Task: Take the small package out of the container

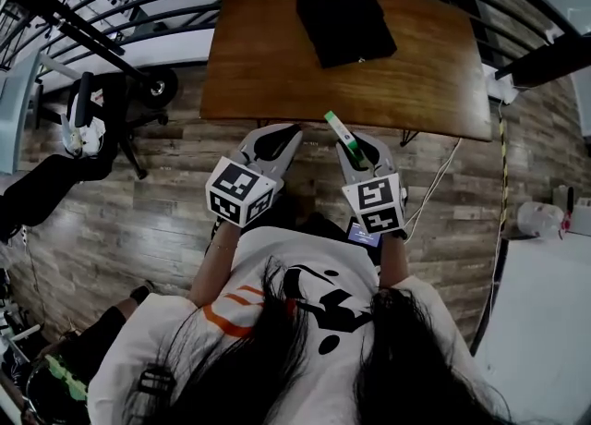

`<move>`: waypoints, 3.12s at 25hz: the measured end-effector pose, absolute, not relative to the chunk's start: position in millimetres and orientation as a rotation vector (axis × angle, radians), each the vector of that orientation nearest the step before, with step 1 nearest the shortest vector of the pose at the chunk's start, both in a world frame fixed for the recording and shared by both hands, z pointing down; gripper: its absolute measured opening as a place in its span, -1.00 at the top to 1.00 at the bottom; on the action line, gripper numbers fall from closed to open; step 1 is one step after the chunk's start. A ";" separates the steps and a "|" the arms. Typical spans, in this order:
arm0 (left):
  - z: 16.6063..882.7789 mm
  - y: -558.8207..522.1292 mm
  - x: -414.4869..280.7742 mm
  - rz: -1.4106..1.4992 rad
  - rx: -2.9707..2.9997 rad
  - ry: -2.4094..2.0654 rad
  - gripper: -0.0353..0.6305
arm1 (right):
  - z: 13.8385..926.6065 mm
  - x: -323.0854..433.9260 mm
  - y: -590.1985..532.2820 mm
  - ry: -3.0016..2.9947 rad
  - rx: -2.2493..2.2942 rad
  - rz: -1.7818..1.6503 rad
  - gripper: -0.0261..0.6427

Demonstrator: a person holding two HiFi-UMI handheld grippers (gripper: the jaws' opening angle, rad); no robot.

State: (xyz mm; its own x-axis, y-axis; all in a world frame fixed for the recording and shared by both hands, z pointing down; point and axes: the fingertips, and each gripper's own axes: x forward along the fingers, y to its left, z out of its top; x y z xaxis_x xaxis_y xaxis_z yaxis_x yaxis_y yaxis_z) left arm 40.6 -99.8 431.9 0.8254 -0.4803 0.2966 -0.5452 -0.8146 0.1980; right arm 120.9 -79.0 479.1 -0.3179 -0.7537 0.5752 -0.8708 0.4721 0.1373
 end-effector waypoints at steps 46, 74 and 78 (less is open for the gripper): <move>441.3 54.5 51.3 0.393 2.720 -0.829 0.89 | 479.9 124.1 57.2 -2.224 1.315 0.227 0.57; 427.7 85.1 -12.3 0.308 2.744 -0.769 0.89 | 462.6 85.8 99.5 -2.129 1.419 0.231 0.57; 426.0 90.4 -11.3 0.310 2.751 -0.745 0.89 | 463.4 90.4 106.8 -2.107 1.435 0.240 0.57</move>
State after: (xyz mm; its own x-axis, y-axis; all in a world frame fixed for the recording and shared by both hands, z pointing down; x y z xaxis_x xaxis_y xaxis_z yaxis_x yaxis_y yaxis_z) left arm -11.3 90.4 426.0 0.8444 -0.4601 0.2744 -0.5188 -0.8299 0.2051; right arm 90.4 106.8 463.4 -0.2593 -0.7950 0.5484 -0.8980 0.4075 0.1661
